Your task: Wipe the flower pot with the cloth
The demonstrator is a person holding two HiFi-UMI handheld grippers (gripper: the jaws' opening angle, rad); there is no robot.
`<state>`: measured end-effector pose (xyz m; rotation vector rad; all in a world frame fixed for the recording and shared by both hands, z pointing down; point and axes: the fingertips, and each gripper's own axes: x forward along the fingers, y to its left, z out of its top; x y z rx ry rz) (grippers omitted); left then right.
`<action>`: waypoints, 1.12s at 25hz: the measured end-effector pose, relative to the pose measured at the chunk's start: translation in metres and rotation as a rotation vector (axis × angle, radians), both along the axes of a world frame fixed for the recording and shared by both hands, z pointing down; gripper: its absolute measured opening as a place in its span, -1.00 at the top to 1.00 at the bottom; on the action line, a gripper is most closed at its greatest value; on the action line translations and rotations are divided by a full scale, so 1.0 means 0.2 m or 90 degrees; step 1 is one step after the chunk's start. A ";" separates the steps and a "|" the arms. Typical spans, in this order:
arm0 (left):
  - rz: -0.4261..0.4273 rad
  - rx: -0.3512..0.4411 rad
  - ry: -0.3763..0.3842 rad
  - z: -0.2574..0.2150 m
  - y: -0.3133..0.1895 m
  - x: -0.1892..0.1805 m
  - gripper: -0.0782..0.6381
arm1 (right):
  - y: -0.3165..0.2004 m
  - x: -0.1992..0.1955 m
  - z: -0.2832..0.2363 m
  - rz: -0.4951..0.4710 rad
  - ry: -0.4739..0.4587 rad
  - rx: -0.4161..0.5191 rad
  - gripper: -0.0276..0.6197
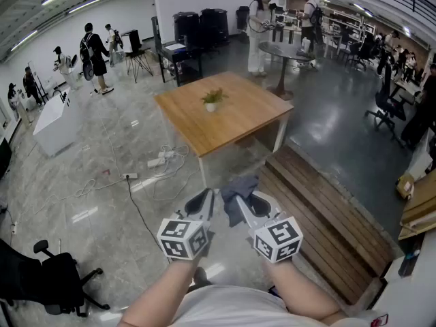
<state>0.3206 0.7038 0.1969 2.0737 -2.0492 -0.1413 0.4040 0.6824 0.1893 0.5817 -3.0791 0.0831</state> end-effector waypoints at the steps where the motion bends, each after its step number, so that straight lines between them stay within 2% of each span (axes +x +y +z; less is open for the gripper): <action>1: -0.001 0.001 -0.001 0.00 0.00 -0.01 0.76 | 0.00 -0.01 0.00 0.000 0.000 -0.001 0.72; 10: 0.001 -0.005 0.001 0.03 -0.04 -0.09 0.76 | -0.03 -0.06 0.00 0.012 -0.006 -0.003 0.71; 15: 0.003 -0.011 0.010 0.07 -0.10 -0.21 0.76 | -0.10 -0.17 0.04 0.016 -0.001 -0.011 0.71; 19: 0.006 -0.012 0.016 0.10 -0.18 -0.40 0.76 | -0.18 -0.35 0.06 0.019 0.007 -0.012 0.71; 28: 0.040 -0.026 0.031 0.13 -0.40 -0.97 0.76 | -0.41 -0.89 0.08 0.059 0.015 -0.028 0.71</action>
